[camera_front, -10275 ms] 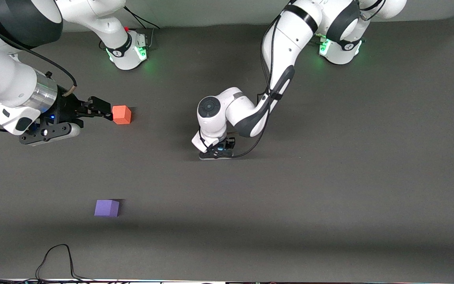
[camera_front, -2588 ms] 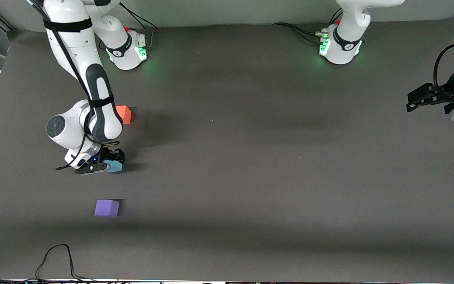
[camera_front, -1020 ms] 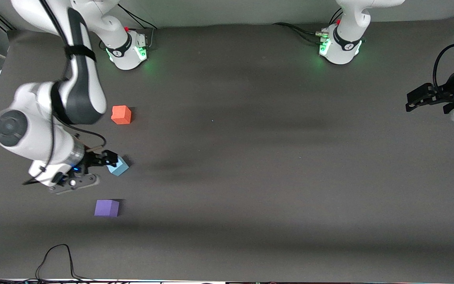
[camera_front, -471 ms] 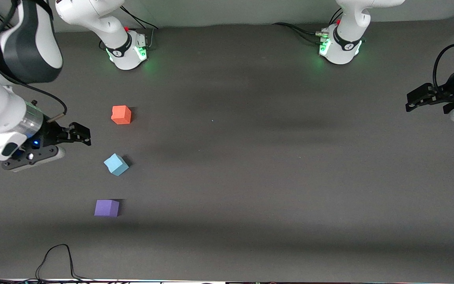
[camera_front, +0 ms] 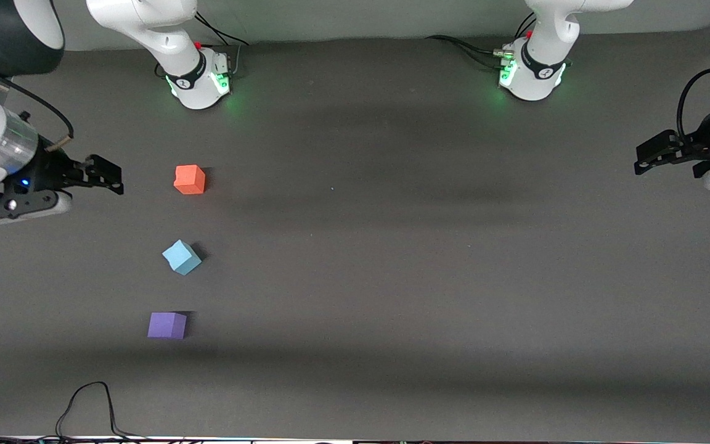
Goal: Place blue block between orange and purple blocks
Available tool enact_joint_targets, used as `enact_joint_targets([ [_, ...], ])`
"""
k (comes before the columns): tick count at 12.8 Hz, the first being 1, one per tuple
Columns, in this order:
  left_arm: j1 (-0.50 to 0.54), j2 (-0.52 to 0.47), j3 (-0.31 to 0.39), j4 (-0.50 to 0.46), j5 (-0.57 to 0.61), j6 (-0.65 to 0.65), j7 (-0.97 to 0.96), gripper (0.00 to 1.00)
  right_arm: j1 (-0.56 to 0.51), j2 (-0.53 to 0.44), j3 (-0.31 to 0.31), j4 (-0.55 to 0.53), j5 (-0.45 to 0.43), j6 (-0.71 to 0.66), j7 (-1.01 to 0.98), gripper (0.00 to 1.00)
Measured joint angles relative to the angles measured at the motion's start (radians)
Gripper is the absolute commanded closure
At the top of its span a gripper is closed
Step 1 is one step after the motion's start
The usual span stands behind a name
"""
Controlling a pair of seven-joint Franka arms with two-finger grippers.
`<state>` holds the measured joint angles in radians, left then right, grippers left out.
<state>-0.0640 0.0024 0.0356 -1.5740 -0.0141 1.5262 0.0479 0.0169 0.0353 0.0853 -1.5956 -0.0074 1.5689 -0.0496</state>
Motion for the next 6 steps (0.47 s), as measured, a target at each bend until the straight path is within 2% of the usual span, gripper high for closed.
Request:
enact_joint_targets([
  [3,0.0,0.0,-0.001,0.0,0.0,0.0,0.0,0.0,-0.058,-0.027,-0.001,-0.011,-0.001,-0.023,0.0,0.0],
  [6,0.0,0.0,-0.001,0.0,0.0,0.0,0.0,0.0,-0.061,-0.038,-0.061,-0.015,0.006,-0.025,-0.021,0.0],
])
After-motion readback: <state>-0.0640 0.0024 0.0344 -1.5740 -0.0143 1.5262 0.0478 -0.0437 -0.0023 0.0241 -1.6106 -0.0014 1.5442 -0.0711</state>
